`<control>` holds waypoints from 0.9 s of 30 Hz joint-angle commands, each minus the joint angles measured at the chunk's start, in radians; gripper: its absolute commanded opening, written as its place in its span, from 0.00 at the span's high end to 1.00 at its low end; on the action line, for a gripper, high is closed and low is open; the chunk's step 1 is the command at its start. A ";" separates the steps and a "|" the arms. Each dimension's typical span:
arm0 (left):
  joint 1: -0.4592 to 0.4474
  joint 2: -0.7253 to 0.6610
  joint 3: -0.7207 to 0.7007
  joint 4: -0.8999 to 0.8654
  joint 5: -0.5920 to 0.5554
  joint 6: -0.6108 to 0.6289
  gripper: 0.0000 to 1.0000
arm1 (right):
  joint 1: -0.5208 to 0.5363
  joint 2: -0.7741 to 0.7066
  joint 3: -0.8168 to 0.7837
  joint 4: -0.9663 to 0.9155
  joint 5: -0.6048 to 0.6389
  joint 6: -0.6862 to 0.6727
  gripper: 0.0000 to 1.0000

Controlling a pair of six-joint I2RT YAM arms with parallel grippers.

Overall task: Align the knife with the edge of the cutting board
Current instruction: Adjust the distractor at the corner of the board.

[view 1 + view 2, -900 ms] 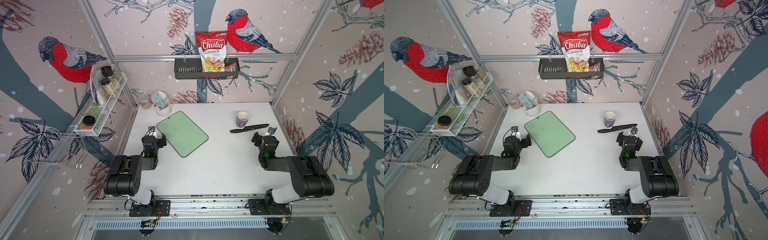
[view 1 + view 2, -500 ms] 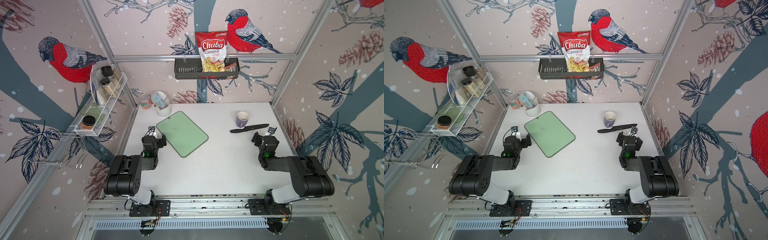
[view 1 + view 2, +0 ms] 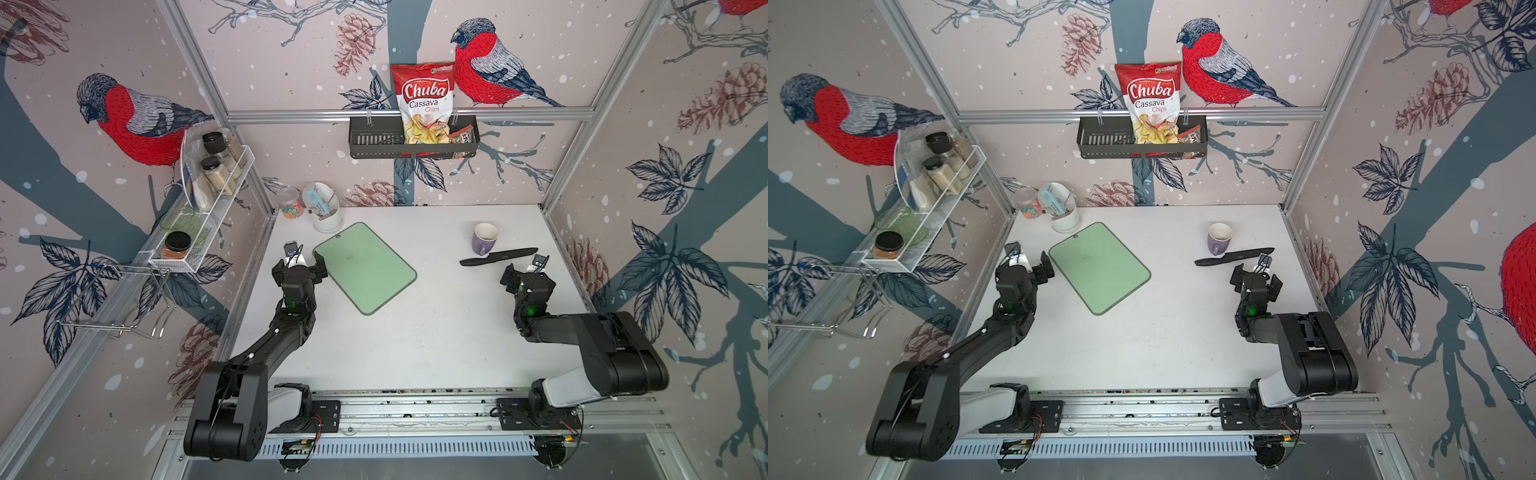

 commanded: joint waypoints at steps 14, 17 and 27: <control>0.125 0.536 0.561 -0.608 0.327 -0.254 0.12 | -0.041 -0.384 0.237 -0.891 -0.054 0.887 0.00; 0.151 0.638 0.649 -0.626 0.389 -0.275 0.13 | 0.047 -0.487 0.099 -0.773 -0.036 0.993 0.05; 0.205 0.902 0.926 -0.701 0.576 -0.337 0.20 | 0.576 -0.332 0.225 -0.841 0.167 0.902 0.08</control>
